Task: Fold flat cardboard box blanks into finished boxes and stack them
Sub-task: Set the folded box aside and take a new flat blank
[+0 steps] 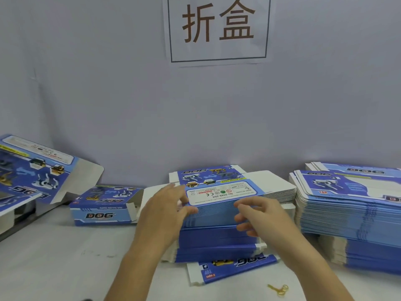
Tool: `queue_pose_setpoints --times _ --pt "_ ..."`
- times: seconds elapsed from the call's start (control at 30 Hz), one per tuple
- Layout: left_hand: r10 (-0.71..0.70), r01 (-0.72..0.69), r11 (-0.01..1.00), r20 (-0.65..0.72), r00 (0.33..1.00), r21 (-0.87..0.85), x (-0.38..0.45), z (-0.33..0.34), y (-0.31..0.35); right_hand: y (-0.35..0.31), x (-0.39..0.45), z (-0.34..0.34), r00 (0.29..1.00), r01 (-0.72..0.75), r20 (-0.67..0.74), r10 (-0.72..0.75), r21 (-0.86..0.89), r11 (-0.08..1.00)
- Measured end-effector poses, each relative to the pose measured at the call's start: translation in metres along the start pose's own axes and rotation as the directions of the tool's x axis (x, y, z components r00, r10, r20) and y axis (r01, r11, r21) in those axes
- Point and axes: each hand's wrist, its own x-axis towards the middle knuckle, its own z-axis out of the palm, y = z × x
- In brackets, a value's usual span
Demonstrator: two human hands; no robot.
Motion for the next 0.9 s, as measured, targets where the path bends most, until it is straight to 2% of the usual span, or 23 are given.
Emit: queue_pose_setpoints --times 0.13,0.37,0.47,0.53,0.6,0.7,0.77,0.83,0.9 --pt "-0.058 0.054 0.997 0.096 0.994 0.052 0.0 0.0 0.001 0.003 0.0 0.004 1.0 -0.004 0.024 0.004 0.012 1.0" --pt "-0.048 0.039 0.994 0.093 0.994 0.103 0.005 -0.014 0.011 0.008 0.0 0.014 1.0 -0.026 0.009 0.025 0.163 0.986" --pt "0.014 -0.021 0.995 0.078 0.997 0.099 0.003 -0.02 0.015 0.011 0.0 0.018 1.0 -0.018 0.001 0.018 0.189 0.982" --pt "0.139 -0.129 0.984 -0.076 0.987 0.125 0.002 -0.023 0.018 0.011 0.0 0.018 1.0 0.006 -0.004 -0.006 0.202 0.979" --pt "0.25 -0.214 0.966 -0.319 0.914 0.145 0.0 -0.03 0.025 0.006 0.0 0.018 0.998 0.069 -0.02 -0.066 0.227 0.971" --pt "0.248 -0.252 0.964 -0.65 0.718 0.089 -0.004 -0.039 0.039 -0.008 -0.003 0.017 0.978 0.205 -0.093 -0.185 0.338 0.919" --pt "0.173 -0.321 0.945 -0.742 0.647 -0.06 -0.004 -0.046 0.048 -0.017 -0.006 0.015 0.954 0.292 -0.187 -0.235 0.4 0.869" --pt "0.06 -0.327 0.919 -0.737 0.673 -0.223 0.0 -0.055 0.052 -0.024 -0.01 0.006 0.916 0.386 -0.278 -0.291 0.405 0.829" --pt "-0.06 -0.232 0.894 -0.617 0.785 -0.382 0.003 -0.056 0.05 -0.031 -0.016 -0.008 0.879 0.468 -0.302 -0.369 0.403 0.786"
